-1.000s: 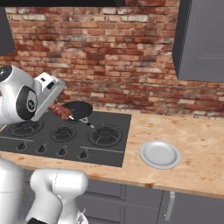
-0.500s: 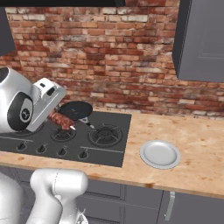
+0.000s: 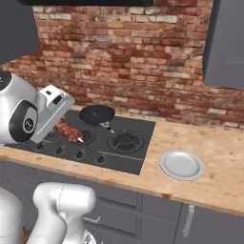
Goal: Place the cold items (corn and pear) from the fridge in one tupperware on the dining counter. Place the warm items (kebab skewer and hot dog) in the stove area in another tupperware.
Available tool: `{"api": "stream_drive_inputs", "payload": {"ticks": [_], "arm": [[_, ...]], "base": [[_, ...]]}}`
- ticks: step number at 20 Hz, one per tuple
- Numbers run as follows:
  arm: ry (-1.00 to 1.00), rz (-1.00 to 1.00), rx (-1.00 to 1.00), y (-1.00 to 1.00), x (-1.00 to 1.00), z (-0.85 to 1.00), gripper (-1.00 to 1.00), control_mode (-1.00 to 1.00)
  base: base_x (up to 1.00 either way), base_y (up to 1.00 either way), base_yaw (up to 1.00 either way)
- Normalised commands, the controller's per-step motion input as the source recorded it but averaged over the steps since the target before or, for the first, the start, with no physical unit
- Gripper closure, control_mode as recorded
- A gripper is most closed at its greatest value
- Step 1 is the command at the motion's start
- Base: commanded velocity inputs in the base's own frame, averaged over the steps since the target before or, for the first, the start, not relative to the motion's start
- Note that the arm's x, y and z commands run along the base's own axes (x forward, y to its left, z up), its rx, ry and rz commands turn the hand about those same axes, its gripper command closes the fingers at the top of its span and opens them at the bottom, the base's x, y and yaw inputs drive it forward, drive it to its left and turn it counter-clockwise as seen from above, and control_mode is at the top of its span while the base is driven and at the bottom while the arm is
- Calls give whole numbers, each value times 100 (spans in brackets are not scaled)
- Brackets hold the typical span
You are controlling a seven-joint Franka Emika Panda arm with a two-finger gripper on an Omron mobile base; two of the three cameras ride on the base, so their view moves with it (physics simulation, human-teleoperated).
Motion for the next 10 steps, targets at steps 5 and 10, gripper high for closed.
{"api": "stream_drive_inputs", "payload": {"ticks": [5,10], "arm": [[0,0,0,0,0,0,100,100],[0,0,0,0,0,0,100,100]], "base": [[-93,-24,96],[-99,-4,99]]}}
